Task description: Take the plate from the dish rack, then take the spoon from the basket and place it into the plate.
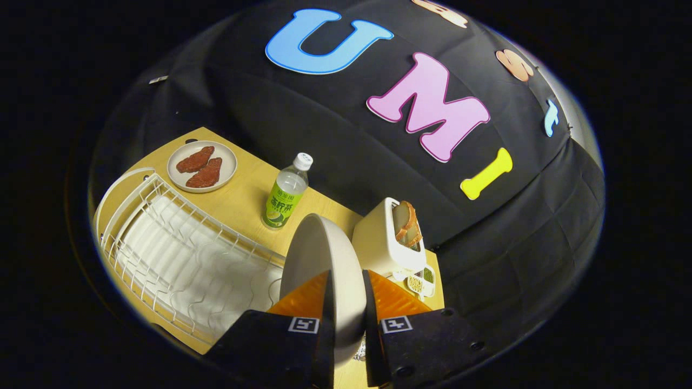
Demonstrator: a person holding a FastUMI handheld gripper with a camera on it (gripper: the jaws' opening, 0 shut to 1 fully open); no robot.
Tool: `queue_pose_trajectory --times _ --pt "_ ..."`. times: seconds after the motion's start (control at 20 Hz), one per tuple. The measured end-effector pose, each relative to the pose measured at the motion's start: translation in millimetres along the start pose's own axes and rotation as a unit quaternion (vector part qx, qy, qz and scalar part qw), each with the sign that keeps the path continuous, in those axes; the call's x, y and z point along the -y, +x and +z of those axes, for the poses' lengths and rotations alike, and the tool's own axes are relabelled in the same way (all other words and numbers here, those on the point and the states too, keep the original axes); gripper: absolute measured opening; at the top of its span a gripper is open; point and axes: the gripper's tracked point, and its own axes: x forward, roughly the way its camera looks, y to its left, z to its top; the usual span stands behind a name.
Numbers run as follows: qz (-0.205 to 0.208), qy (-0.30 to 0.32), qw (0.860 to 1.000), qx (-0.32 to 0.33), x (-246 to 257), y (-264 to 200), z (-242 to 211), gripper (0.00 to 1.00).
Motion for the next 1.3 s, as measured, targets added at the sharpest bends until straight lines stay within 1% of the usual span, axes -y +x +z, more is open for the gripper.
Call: queue_pose_trajectory --times 0.1,0.2,0.3,0.45,0.5,0.65,0.75,0.9,0.95,1.0,1.1,1.2,1.3 --pt "0.006 0.015 1.0 0.01 10 -11 2 0.27" --pt "0.024 0.043 0.999 0.02 23 -26 -3 0.27" --pt "0.05 0.073 0.995 0.035 37 -44 -11 0.27" --pt "0.091 0.129 0.987 0.036 60 -77 -39 0.27" --pt "0.112 0.155 0.981 0.034 64 -86 -50 0.27" --pt "0.174 0.228 0.958 0.018 76 -112 -86 0.27" --pt "0.204 0.258 0.944 -0.001 84 -125 -120 0.27" --pt "0.228 0.294 0.927 -0.034 85 -133 -173 0.27" --pt "0.239 0.31 0.919 -0.047 81 -135 -190 0.27" --pt "0.257 0.328 0.907 -0.066 74 -136 -211 0.27" --pt "0.278 0.351 0.89 -0.088 66 -135 -238 0.27" --pt "0.295 0.373 0.873 -0.109 58 -132 -267 0.27" --pt "0.302 0.393 0.858 -0.137 49 -124 -301 0.27"
